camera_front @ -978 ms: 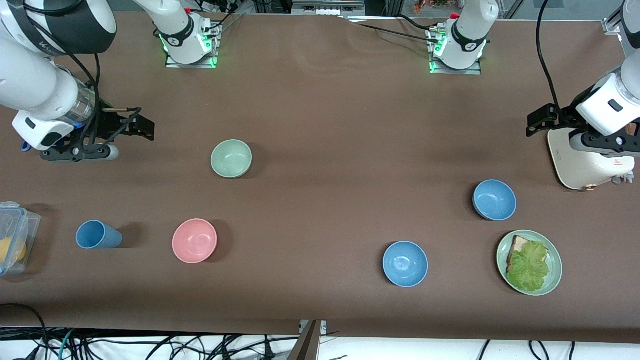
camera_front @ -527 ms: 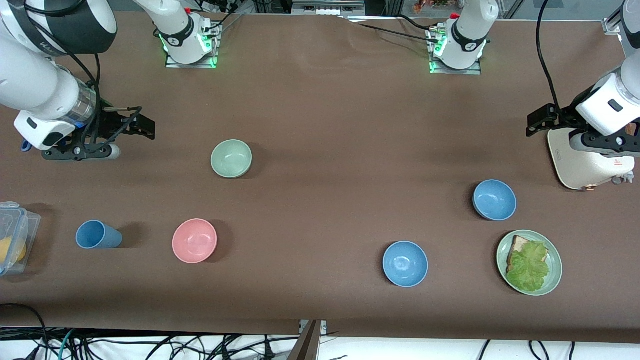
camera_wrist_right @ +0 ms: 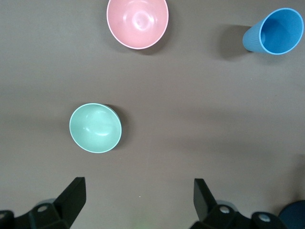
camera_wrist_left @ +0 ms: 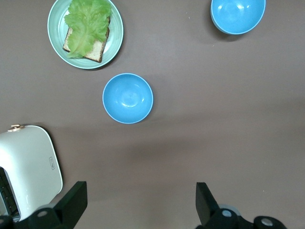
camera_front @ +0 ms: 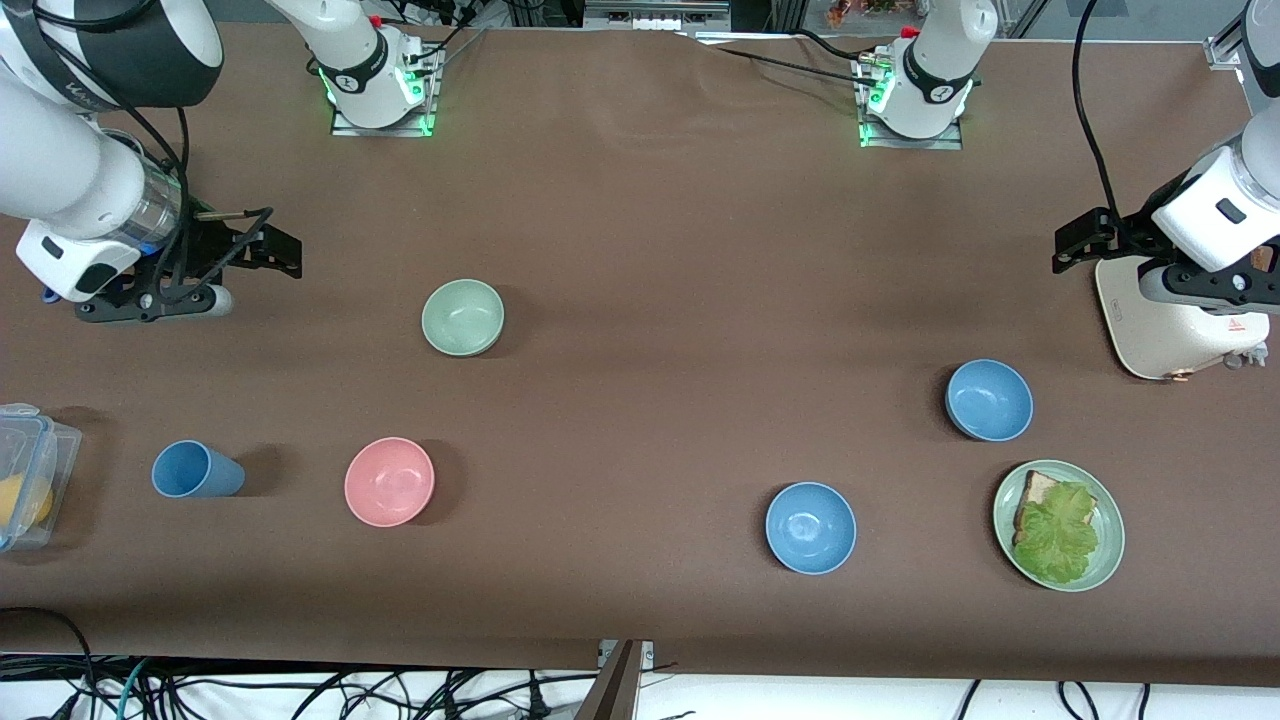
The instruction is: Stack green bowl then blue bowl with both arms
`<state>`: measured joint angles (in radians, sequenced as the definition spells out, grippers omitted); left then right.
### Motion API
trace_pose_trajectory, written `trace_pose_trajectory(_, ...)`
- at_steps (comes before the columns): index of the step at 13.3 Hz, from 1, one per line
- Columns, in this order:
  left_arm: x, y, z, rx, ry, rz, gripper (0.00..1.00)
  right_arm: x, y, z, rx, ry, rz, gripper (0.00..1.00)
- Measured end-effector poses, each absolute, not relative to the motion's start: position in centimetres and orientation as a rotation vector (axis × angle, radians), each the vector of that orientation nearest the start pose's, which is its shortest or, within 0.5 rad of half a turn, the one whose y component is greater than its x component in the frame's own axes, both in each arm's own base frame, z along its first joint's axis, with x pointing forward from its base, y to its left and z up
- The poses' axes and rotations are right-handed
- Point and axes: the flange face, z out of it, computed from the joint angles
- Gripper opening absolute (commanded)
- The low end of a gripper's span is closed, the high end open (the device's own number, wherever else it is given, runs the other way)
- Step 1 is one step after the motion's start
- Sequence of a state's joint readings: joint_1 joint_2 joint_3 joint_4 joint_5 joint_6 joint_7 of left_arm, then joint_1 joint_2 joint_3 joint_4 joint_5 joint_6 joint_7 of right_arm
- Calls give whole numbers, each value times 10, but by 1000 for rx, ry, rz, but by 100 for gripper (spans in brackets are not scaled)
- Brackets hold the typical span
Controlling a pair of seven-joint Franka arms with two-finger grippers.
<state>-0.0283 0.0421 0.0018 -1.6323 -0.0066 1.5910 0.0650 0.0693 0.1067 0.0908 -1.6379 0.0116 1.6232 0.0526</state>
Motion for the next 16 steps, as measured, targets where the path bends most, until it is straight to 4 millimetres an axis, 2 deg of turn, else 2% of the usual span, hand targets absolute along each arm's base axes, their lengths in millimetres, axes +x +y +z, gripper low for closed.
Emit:
trace_pose_trajectory(14,565,-13,574,-3144,137,131,100,579,82,538,-3119,-182,160,100)
trace_pose_trajectory(16,565,-10,575,-3144,128,128,100,577,86,528,-3083,-173,186,100)
